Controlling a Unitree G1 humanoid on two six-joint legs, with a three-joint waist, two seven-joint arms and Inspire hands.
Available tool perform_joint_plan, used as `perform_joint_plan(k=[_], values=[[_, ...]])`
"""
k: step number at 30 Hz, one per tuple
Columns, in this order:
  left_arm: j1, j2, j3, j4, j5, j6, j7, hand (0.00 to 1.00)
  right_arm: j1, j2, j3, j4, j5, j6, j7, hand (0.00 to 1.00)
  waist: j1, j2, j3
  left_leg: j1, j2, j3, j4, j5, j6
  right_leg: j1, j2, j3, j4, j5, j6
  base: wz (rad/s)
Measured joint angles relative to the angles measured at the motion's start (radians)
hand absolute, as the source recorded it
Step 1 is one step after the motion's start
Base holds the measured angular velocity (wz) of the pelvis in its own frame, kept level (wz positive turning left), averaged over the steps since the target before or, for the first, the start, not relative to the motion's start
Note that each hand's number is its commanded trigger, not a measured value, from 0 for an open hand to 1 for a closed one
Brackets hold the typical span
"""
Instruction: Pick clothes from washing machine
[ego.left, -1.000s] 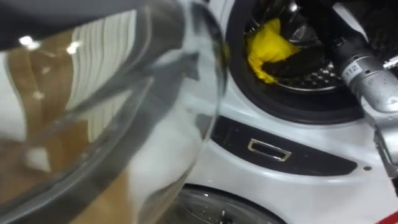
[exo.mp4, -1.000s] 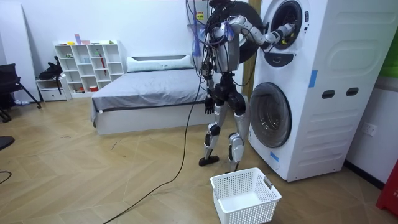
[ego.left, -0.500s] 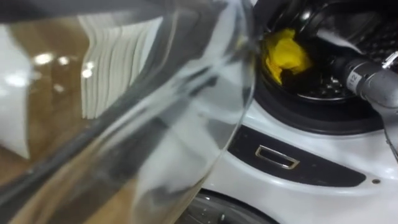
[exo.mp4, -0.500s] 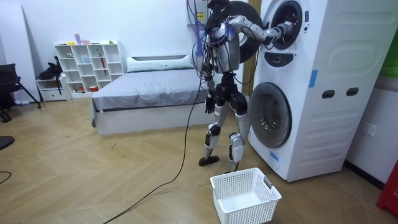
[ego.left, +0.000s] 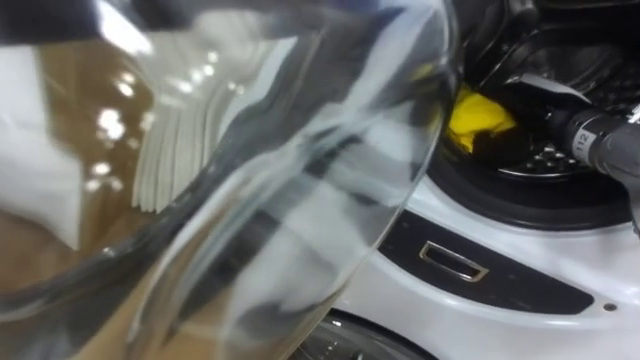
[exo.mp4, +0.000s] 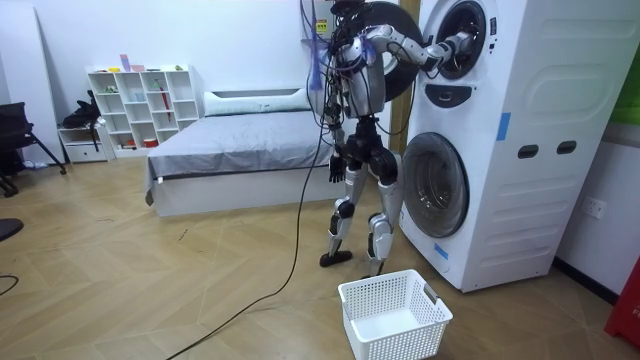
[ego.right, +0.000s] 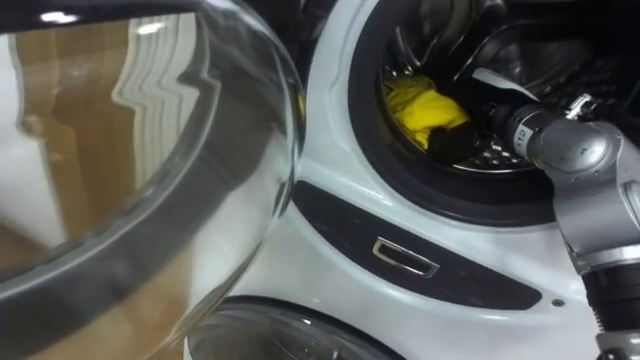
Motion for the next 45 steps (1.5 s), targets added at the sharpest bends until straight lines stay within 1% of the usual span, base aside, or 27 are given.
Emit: perform_joint_plan(k=[3, 7, 8, 9, 10, 11, 13, 15, 16, 17, 18, 20, 21, 23, 25, 27, 28, 29, 30, 31, 32, 33, 35, 37, 40, 43, 45], values=[[-0.006, 0.0, -0.004, 0.0, -0.002, -0.001, 0.0, 0.0, 0.001, 0.0, 0.003, -0.026, 0.0, -0.001, -0.001, 1.0, -0.001, 0.005, 0.0035, 0.0, 0.0, 0.005, -0.002, 0.0, 0.0, -0.004, 0.001, 0.004, 0.001, 0.0, 0.0, -0.06], [-0.009, -0.001, -0.019, -0.001, 0.001, -0.012, 0.001, 0.0, 0.016, 0.0, -0.002, -0.14, -0.01, 0.012, -0.013, 1.0, -0.01, 0.017, 0.011, -0.005, 0.0, 0.023, -0.008, 0.0, 0.0, -0.019, 0.004, 0.022, 0.002, 0.0, -0.001, -0.12], [-0.007, -0.004, -0.019, 0.0, 0.0, -0.017, 0.001, 0.0, 0.033, 0.0, -0.002, -0.192, -0.02, 0.014, -0.022, 1.0, -0.015, 0.023, 0.0097, -0.009, 0.0, 0.028, -0.011, 0.0, 0.0, -0.028, 0.005, 0.028, 0.002, 0.0, -0.001, -0.24], [-0.002, -0.009, -0.018, 0.0, 0.002, -0.019, 0.001, 0.0, 0.049, 0.001, -0.003, -0.252, -0.037, 0.019, -0.024, 1.0, -0.017, 0.029, 0.0034, -0.013, 0.001, 0.041, -0.014, 0.0, 0.0, -0.042, 0.008, 0.038, 0.005, 0.0, -0.001, -0.23], [-0.001, -0.012, -0.017, 0.0, 0.002, -0.02, 0.001, 0.0, 0.057, 0.001, -0.003, -0.286, -0.048, 0.022, -0.025, 1.0, -0.017, 0.027, -0.0027, -0.015, 0.001, 0.047, -0.013, 0.001, 0.001, -0.048, 0.009, 0.044, 0.006, 0.0, -0.001, -0.33], [0.001, -0.017, -0.011, -0.002, 0.002, -0.021, 0.001, 0.0, 0.075, 0.001, -0.003, -0.367, -0.063, 0.028, -0.033, 1.0, -0.023, 0.036, -0.0003, -0.02, 0.0, 0.061, -0.012, 0.001, 0.001, -0.058, 0.011, 0.056, 0.006, 0.001, -0.001, -0.23], [0.012, -0.023, 0.006, -0.005, -0.004, -0.031, 0.003, 0.0, 0.107, 0.002, -0.01, -0.484, -0.059, 0.029, -0.044, 1.0, -0.046, 0.048, -0.0032, -0.025, 0.001, 0.078, -0.002, 0.001, 0.001, -0.063, 0.011, 0.065, 0.004, 0.001, -0.001, -0.18], [0.027, -0.033, 0.024, 0.004, -0.007, -0.054, 0.008, 0.0, 0.159, 0.002, -0.051, -0.615, -0.011, 0.028, -0.055, 1.0, -0.063, 0.063, -0.0099, -0.021, 0.002, 0.088, 0.002, 0.002, 0.001, -0.06, 0.014, 0.076, 0.003, 0.001, -0.001, -0.18], [0.024, -0.041, 0.029, 0.03, -0.008, -0.059, 0.024, 0.0, 0.203, -0.001, -0.082, -0.69, 0.024, 0.026, -0.071, 1.0, -0.063, 0.072, -0.0199, -0.011, 0.003, 0.097, 0.003, 0.002, 0.001, -0.053, 0.017, 0.082, 0.003, 0.0, -0.001, -0.18], [0.024, -0.047, 0.032, 0.033, -0.008, -0.067, 0.036, 0.0, 0.225, 0.0, -0.091, -0.734, 0.047, 0.024, -0.087, 1.0, -0.069, 0.084, -0.0239, 0.005, 0.006, 0.111, 0.003, 0.002, 0.001, -0.041, 0.02, 0.086, 0.003, 0.0, -0.001, -0.14], [0.027, -0.049, 0.033, 0.033, -0.008, -0.076, 0.044, 0.0, 0.233, 0.001, -0.092, -0.756, 0.054, 0.02, -0.092, 1.0, -0.077, 0.087, -0.0246, 0.01, 0.006, 0.118, 0.003, 0.002, 0.001, -0.037, 0.02, 0.086, 0.003, 0.0, -0.001, 0.0], [0.04, -0.055, 0.044, 0.031, -0.008, -0.108, 0.063, 0.0, 0.306, 0.014, -0.135, -0.864, 0.101, -0.008, -0.119, 1.0, -0.099, 0.088, -0.0233, 0.024, 0.008, 0.135, 0.0, 0.002, 0.001, -0.023, 0.02, 0.087, -0.001, 0.0, 0.0, -0.02], [0.047, -0.056, 0.047, 0.03, -0.008, -0.114, 0.063, 0.0, 0.329, 0.023, -0.148, -0.891, 0.116, -0.017, -0.121, 1.0, -0.107, 0.088, -0.0232, 0.028, 0.008, 0.143, 0.0, 0.002, 0.001, -0.02, 0.02, 0.088, 0.0, 0.0, 0.0, -0.07], [0.077, -0.066, 0.064, 0.033, -0.009, -0.127, 0.075, 0.0, 0.427, 0.054, -0.198, -0.954, 0.217, -0.067, -0.131, 1.0, -0.144, 0.088, -0.0216, 0.042, 0.006, 0.153, -0.005, 0.002, 0.0, -0.011, 0.019, 0.102, -0.001, 0.0, 0.0, -0.08], [0.099, -0.081, 0.098, 0.035, -0.009, -0.139, 0.095, 0.0, 0.505, 0.08, -0.251, -0.984, 0.295, -0.083, -0.14, 1.0, -0.16, 0.09, -0.0194, 0.048, 0.004, 0.18, -0.008, 0.001, 0.0, -0.012, 0.018, 0.112, -0.002, 0.0, 0.0, -0.19], [0.118, -0.093, 0.121, 0.04, -0.01, -0.151, 0.111, 0.0, 0.556, 0.096, -0.3, -0.991, 0.368, -0.092, -0.157, 1.0, -0.178, 0.098, -0.014, 0.051, 0.001, 0.197, -0.017, 0.0, 0.001, -0.017, 0.016, 0.118, 0.001, 0.0, 0.0, -0.13], [0.126, -0.102, 0.132, 0.04, -0.01, -0.156, 0.123, 0.0, 0.564, 0.097, -0.331, -0.991, 0.396, -0.092, -0.171, 1.0, -0.196, 0.111, -0.0045, 0.049, 0.005, 0.204, -0.024, -0.011, 0.006, -0.025, 0.022, 0.122, 0.004, 0.001, 0.0, -0.17], [0.132, -0.108, 0.139, 0.041, -0.009, -0.159, 0.137, 0.0, 0.567, 0.104, -0.355, -0.99, 0.41, -0.093, -0.189, 1.0, -0.202, 0.118, 0.0008, 0.043, 0.005, 0.217, -0.028, -0.015, 0.003, -0.039, 0.025, 0.133, 0.007, 0.009, -0.002, -0.27], [0.137, -0.112, 0.138, 0.041, -0.009, -0.162, 0.144, 0.0, 0.567, 0.105, -0.364, -0.99, 0.414, -0.095, -0.2, 1.0, -0.208, 0.121, -0.0004, 0.041, 0.005, 0.228, -0.025, -0.015, 0.003, -0.044, 0.028, 0.142, 0.007, 0.014, -0.003, -0.31], [0.153, -0.115, 0.137, 0.047, -0.007, -0.168, 0.156, 0.0, 0.583, 0.11, -0.383, -0.99, 0.418, -0.113, -0.224, 1.0, -0.22, 0.127, -0.0002, 0.036, 0.008, 0.233, -0.017, -0.017, 0.001, -0.046, 0.031, 0.15, 0.004, 0.017, -0.005, -0.18], [0.165, -0.116, 0.137, 0.048, -0.006, -0.168, 0.159, 0.0, 0.62, 0.117, -0.406, -0.996, 0.417, -0.133, -0.246, 1.0, -0.229, 0.131, -0.0042, 0.035, 0.01, 0.233, -0.015, -0.018, -0.001, -0.046, 0.032, 0.153, 0.004, 0.017, -0.005, -0.06], [0.171, -0.117, 0.137, 0.05, -0.006, -0.168, 0.16, 0.0, 0.639, 0.121, -0.416, -0.997, 0.415, -0.138, -0.255, 1.0, -0.235, 0.132, -0.0082, 0.035, 0.011, 0.234, -0.014, -0.019, -0.001, -0.046, 0.034, 0.153, 0.004, 0.017, -0.006, 0.0], [0.187, -0.117, 0.142, 0.05, -0.006, -0.17, 0.16, 0.0, 0.695, 0.133, -0.456, -0.99, 0.426, -0.141, -0.277, 1.0, -0.248, 0.134, -0.0216, 0.037, 0.016, 0.234, -0.012, -0.017, -0.005, -0.045, 0.039, 0.15, 0.005, 0.017, -0.008, -0.03], [0.193, -0.117, 0.154, 0.049, -0.007, -0.18, 0.16, 0.0, 0.711, 0.132, -0.48, -0.966, 0.427, -0.155, -0.299, 1.0, -0.251, 0.132, -0.0211, 0.038, 0.017, 0.234, -0.011, -0.016, -0.006, -0.045, 0.04, 0.15, 0.005, 0.018, -0.01, -0.02], [0.187, -0.117, 0.159, 0.049, -0.009, -0.209, 0.16, 0.0, 0.733, 0.132, -0.515, -0.945, 0.457, -0.178, -0.344, 1.0, -0.256, 0.127, -0.0207, 0.043, 0.018, 0.242, -0.013, -0.016, -0.007, -0.046, 0.043, 0.158, 0.006, 0.018, -0.011, -0.06], [0.182, -0.116, 0.169, 0.049, -0.006, -0.227, 0.16, 0.0, 0.802, 0.133, -0.56, -0.945, 0.491, -0.2, -0.397, 1.0, -0.255, 0.113, -0.02, 0.046, 0.018, 0.249, -0.015, -0.017, -0.008, -0.046, 0.047, 0.173, 0.007, 0.018, -0.011, -0.08], [0.182, -0.114, 0.174, 0.049, -0.006, -0.233, 0.161, 0.0, 0.844, 0.136, -0.563, -0.946, 0.482, -0.203, -0.436, 1.0, -0.256, 0.1, -0.0188, 0.048, 0.018, 0.261, -0.014, -0.017, -0.009, -0.05, 0.05, 0.187, 0.009, 0.02, -0.014, -0.15]])
